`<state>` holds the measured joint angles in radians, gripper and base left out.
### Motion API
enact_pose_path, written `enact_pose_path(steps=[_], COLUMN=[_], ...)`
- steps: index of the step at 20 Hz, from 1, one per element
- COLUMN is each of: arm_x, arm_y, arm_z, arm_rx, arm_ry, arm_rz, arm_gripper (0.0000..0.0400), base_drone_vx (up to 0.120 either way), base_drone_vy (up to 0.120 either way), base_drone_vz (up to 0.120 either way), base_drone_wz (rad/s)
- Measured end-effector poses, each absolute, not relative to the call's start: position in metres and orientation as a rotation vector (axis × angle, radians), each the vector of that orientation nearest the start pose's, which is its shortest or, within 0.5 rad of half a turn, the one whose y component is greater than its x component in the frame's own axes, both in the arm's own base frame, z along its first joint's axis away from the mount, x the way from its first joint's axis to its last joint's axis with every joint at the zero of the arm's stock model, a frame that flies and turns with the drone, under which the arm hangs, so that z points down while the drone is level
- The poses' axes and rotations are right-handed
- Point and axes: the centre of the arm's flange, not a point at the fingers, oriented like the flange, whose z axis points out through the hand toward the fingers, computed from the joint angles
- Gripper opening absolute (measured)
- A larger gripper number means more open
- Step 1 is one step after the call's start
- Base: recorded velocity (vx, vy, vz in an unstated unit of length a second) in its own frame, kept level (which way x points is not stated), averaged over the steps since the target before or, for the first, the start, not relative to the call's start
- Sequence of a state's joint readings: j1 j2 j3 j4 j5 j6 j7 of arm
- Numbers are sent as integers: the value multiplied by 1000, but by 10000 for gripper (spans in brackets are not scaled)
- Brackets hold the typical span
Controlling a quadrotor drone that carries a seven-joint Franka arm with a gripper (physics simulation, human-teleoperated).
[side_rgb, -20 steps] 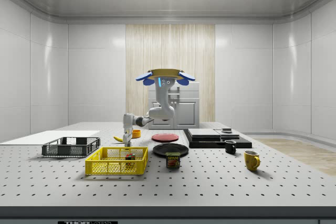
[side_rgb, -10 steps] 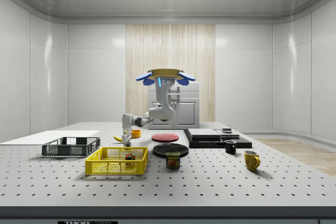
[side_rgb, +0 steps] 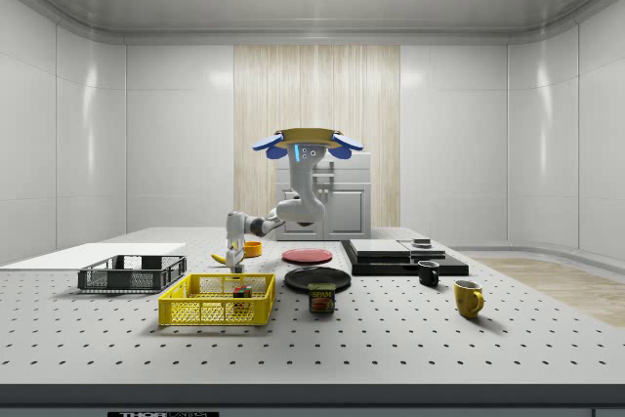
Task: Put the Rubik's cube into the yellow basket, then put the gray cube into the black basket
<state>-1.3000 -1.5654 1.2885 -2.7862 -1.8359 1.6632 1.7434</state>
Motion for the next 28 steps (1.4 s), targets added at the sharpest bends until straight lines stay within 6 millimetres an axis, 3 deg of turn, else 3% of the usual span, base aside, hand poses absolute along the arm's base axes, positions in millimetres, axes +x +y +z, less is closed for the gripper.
enact_pose_path(steps=[6,17,28], arm_x=[326,326,326], arm_y=[-12,-12,-12], arm_z=[514,487,484], arm_rx=[1,1,1], arm_ry=[-2,-2,-2], arm_rz=[786,786,786], arm_gripper=[255,250,250], base_drone_vx=[0,4,120], base_drone_vy=[0,0,11], base_drone_vz=[7,120,4], base_drone_wz=[0,0,0])
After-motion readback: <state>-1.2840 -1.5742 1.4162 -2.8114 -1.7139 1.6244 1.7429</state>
